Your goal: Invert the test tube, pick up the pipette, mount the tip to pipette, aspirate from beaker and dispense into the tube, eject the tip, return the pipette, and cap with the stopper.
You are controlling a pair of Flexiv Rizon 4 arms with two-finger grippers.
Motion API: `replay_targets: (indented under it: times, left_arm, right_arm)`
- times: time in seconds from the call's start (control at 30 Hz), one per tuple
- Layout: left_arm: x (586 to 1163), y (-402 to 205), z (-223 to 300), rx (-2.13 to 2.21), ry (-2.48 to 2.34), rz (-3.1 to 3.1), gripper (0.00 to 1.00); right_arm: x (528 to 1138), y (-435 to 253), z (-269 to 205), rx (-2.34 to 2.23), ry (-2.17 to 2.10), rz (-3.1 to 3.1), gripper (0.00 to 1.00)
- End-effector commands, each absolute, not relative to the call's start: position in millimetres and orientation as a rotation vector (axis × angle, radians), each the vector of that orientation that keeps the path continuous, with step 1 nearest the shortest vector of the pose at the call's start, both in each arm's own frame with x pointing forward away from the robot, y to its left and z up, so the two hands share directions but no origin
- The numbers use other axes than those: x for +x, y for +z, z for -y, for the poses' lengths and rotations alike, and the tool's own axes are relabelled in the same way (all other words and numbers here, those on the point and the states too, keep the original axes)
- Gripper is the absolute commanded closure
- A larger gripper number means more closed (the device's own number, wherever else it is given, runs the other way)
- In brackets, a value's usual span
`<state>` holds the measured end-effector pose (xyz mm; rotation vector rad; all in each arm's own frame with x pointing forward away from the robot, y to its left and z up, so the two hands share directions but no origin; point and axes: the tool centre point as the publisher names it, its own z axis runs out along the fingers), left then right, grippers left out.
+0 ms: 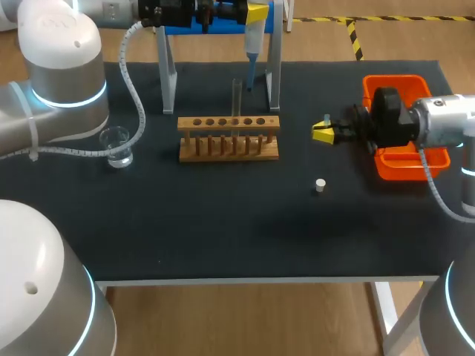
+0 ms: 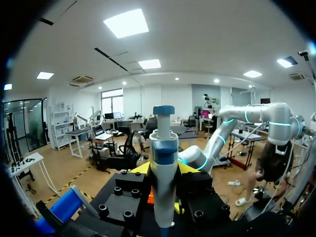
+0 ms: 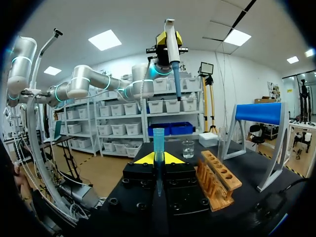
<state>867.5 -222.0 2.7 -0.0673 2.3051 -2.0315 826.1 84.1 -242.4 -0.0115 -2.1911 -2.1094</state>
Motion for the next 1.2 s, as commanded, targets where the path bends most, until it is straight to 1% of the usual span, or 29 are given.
replay_targets:
  times: [0.03,0.87,1.2]
  left_arm:
    - [865.1,4.1,219.5,-0.076,-2.036,-2.296,1.00]
    - [861.7,4.2,213.9,-0.087,-2.056,-2.277,1.00]
    - [861.7,4.2,213.9,-0.087,-2.056,-2.277,1.00]
  right_arm:
    - [825.5,-243.8,-90.1,-0.007,-2.109,2.188,1.00]
    - [826.4,-244.1,-97.2,-0.010,-2.123,2.180,1.00]
    - [840.2,-239.6,-129.7,0.035,-2.147,2.187,1.00]
